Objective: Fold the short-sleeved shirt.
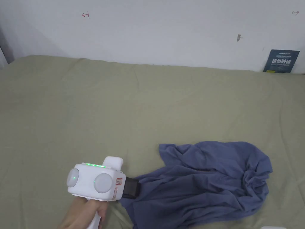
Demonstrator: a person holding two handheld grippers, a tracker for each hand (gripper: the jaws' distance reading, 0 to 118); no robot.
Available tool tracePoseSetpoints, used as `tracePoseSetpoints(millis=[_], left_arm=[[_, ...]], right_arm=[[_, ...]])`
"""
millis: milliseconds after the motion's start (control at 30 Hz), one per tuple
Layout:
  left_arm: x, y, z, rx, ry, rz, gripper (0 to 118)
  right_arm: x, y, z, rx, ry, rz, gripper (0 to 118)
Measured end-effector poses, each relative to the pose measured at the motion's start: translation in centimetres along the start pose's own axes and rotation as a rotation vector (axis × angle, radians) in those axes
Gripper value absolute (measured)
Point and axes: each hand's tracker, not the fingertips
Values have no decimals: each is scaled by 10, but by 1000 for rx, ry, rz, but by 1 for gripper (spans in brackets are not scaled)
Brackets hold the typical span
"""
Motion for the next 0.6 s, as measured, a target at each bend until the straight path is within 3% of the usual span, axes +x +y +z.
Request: tracePoseSetpoints(millis=[33, 67, 100, 133, 167, 433, 600], left_arm=[[0, 4, -8, -8, 4, -9, 96], [4, 1, -2, 11, 99, -71, 87], [4, -2, 4, 20, 81, -84, 65], [1, 1, 9, 7, 63, -49, 27], [0, 3, 15, 11, 71, -46, 1], [-3, -10, 28, 9, 37, -41, 1], [-4, -15, 22, 13, 27, -7, 1]], right_arm=[[2, 0, 0, -3, -1, -3, 0], [3, -1, -1, -4, -2, -5, 0], [0, -1, 0, -4, -6, -9, 0], [1, -1, 0, -5, -7, -16, 0], [3, -1, -1, -8, -7, -26, 0], [23, 2, -4, 13, -25, -46, 0], [57, 47, -28, 50, -86, -32, 0]])
